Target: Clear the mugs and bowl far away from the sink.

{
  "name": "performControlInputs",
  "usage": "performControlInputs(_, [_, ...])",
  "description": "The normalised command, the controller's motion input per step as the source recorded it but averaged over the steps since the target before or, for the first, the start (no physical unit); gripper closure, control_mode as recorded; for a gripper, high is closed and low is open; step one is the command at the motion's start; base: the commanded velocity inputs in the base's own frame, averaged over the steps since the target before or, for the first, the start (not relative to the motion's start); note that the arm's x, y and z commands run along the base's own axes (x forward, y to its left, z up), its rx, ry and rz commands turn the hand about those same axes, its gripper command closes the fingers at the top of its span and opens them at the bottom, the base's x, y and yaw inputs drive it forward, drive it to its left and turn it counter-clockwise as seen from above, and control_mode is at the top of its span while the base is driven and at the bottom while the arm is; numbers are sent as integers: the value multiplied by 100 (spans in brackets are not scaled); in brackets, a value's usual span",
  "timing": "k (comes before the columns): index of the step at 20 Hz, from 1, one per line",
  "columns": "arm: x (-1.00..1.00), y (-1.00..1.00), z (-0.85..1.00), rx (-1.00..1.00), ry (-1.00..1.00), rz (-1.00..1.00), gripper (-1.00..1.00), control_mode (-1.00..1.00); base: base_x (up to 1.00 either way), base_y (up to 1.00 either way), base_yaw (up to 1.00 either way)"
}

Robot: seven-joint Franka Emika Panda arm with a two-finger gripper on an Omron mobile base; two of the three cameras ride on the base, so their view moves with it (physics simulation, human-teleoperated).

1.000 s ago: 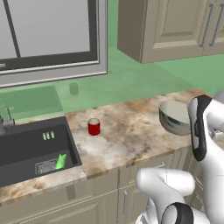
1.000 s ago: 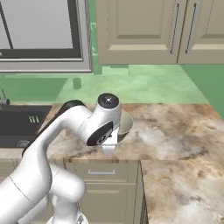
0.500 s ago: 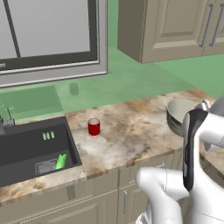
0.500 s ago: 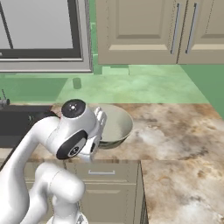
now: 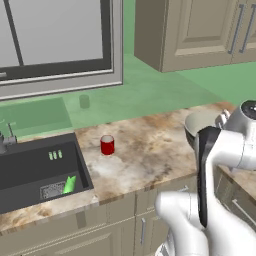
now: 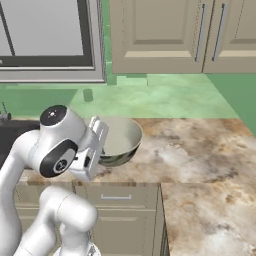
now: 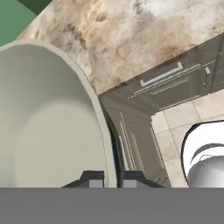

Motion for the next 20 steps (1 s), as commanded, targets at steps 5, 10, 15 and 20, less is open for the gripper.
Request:
performControlInputs(5, [-20,0,45,-1,2,0,100,-100,0,0,0])
performControlInputs(10, [-46,0,38,0,1,0,100,-100,0,0,0])
performControlInputs(15, [-69,3,9,-1,1,0,100,-100,0,0,0])
performControlInputs(20, [-56,23,3,-5,-1,0,100,-100,0,0,0])
